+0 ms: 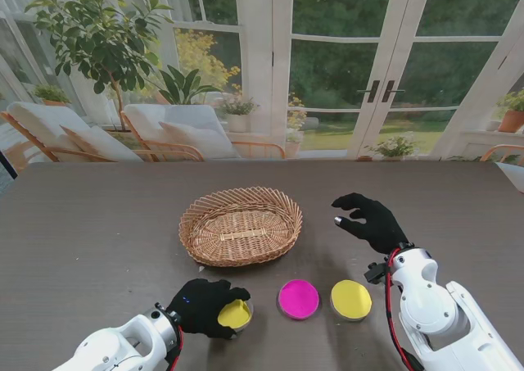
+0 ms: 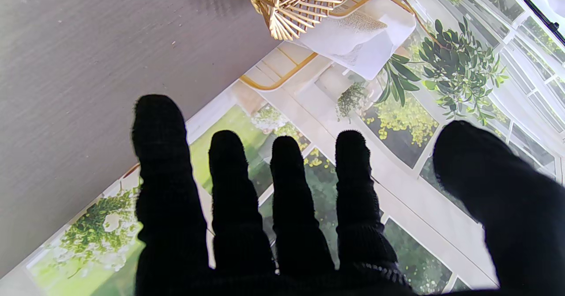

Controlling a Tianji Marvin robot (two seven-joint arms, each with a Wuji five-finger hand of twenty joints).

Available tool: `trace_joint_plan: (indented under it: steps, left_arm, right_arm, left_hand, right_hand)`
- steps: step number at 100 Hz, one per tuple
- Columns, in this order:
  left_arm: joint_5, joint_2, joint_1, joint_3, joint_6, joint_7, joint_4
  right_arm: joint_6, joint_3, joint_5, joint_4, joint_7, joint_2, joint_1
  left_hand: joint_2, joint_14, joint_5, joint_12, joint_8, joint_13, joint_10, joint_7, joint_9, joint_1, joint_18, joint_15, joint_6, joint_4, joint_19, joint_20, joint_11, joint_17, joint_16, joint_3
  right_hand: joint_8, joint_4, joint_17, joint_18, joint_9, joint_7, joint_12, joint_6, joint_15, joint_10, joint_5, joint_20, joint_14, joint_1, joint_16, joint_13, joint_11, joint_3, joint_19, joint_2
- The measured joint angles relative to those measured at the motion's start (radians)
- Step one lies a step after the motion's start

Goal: Stack culture dishes into a storage basket

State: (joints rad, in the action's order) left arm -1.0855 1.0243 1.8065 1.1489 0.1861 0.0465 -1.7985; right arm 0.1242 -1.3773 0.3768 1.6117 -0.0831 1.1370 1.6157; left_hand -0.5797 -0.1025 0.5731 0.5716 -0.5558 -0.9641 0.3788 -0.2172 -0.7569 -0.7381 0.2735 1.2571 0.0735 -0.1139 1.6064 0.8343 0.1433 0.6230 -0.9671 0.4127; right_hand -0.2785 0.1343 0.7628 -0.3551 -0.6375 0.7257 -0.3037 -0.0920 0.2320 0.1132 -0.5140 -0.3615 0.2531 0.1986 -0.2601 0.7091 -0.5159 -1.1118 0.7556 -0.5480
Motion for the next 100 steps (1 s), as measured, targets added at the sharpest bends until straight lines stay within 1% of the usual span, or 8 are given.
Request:
trace_joint_plan:
  steps: [23,27,38,59,71,78,82,100]
  left_arm:
    - [-0.005,0.001,-0.018,-0.012,-0.021,-0.013,0.029]
    - [0.0,0.001,-0.02,-0.013,-0.027,-0.017,0.034]
    - [0.025,0.002,-0.025,-0.018,-0.039,-0.015,0.044]
    - [0.037,0.003,-0.043,-0.033,-0.041,-0.008,0.068]
    - [0.051,0.003,-0.057,-0.046,-0.046,0.003,0.081]
    - [0.053,0.003,-0.059,-0.047,-0.047,0.013,0.083]
    - [0.053,0.003,-0.06,-0.047,-0.048,0.016,0.083]
    - [0.052,0.001,-0.059,-0.047,-0.052,0.051,0.071]
  right_arm:
    - [-0.001,0.002,-0.003,0.003,0.002,0.0,0.002]
    - [-0.001,0.002,-0.004,0.004,0.002,0.0,0.002]
    - [-0.003,0.003,-0.006,0.005,0.004,0.0,0.002]
    - [-0.007,0.001,-0.009,0.008,0.006,0.0,0.004]
    - [-0.009,0.0,-0.014,0.009,0.006,0.0,0.005]
    - [-0.009,-0.001,-0.014,0.009,0.007,0.0,0.005]
    - [-0.009,-0.001,-0.015,0.009,0.008,0.0,0.005]
    - [-0.01,-0.001,-0.016,0.009,0.011,0.0,0.005]
  left_hand:
    - [0.029,-0.007,0.0,0.0,0.012,0.012,0.0,0.0,0.015,0.0,0.0,-0.019,0.0,0.0,-0.012,-0.001,0.002,-0.036,0.0,0.002]
    - [0.032,-0.013,0.0,0.0,0.016,0.03,0.0,0.004,0.026,-0.001,0.0,-0.02,0.0,0.001,-0.012,-0.001,0.007,-0.047,0.0,0.009]
    - [0.043,-0.018,0.0,-0.008,0.029,0.033,-0.001,0.012,0.027,-0.002,0.0,-0.033,0.001,0.002,-0.014,-0.001,0.007,-0.06,0.0,0.01]
    - [0.068,-0.034,0.0,-0.028,0.057,0.063,-0.031,0.035,0.063,-0.021,0.0,-0.061,-0.001,0.003,-0.028,-0.001,0.008,-0.083,0.0,0.013]
    - [0.068,-0.036,-0.002,-0.028,0.062,0.065,-0.039,0.036,0.075,-0.021,0.0,-0.072,-0.001,0.004,-0.039,0.0,0.01,-0.09,0.0,0.018]
    - [0.069,-0.039,-0.015,-0.036,0.063,0.085,-0.044,0.042,0.091,-0.029,0.0,-0.075,-0.008,0.004,-0.051,0.001,0.01,-0.099,0.0,0.023]
    - [0.07,-0.04,-0.016,-0.041,0.069,0.086,-0.044,0.047,0.093,-0.03,0.0,-0.078,-0.009,0.004,-0.052,0.009,0.009,-0.1,0.0,0.023]
    - [0.109,-0.047,-0.031,-0.075,0.105,0.117,-0.045,0.08,0.146,-0.032,0.0,-0.089,-0.01,0.006,-0.064,0.022,-0.001,-0.123,0.0,0.023]
  right_hand:
    - [0.0,0.0,0.0,0.0,0.0,0.0,0.0,0.004,0.0,0.0,0.0,0.0,0.0,0.0,0.0,0.0,0.0,0.0,0.0,0.0]
    - [0.0,0.0,0.0,0.0,0.0,0.0,0.0,0.005,0.0,0.0,0.0,0.0,0.0,0.0,0.0,0.0,0.0,0.0,0.0,0.0]
    - [0.0,0.0,0.0,0.0,0.0,0.0,0.0,0.005,0.0,0.001,0.0,0.0,0.0,0.0,0.0,0.0,0.0,0.0,0.0,0.0]
    - [0.0,0.0,0.0,0.0,0.0,0.0,0.0,0.008,0.0,0.002,0.0,0.0,0.0,0.0,0.0,0.0,0.0,0.0,0.0,0.0]
    - [0.0,0.0,0.0,0.0,0.0,0.0,0.0,0.01,0.0,0.002,0.0,0.0,0.0,0.0,0.0,0.0,0.0,0.0,0.0,0.0]
    - [0.0,0.0,0.0,0.0,0.0,0.0,0.0,0.01,0.0,0.002,0.0,0.0,0.0,0.0,0.0,0.0,0.0,0.0,0.0,0.0]
    - [0.0,0.0,0.0,0.0,0.0,0.0,0.0,0.011,0.0,0.002,0.0,0.0,0.0,0.0,0.0,0.0,0.0,0.0,0.0,0.0]
    - [0.0,0.0,0.0,0.0,0.0,0.0,0.0,0.011,0.0,0.003,0.0,0.0,0.0,0.0,0.0,0.0,0.0,0.0,0.0,0.0]
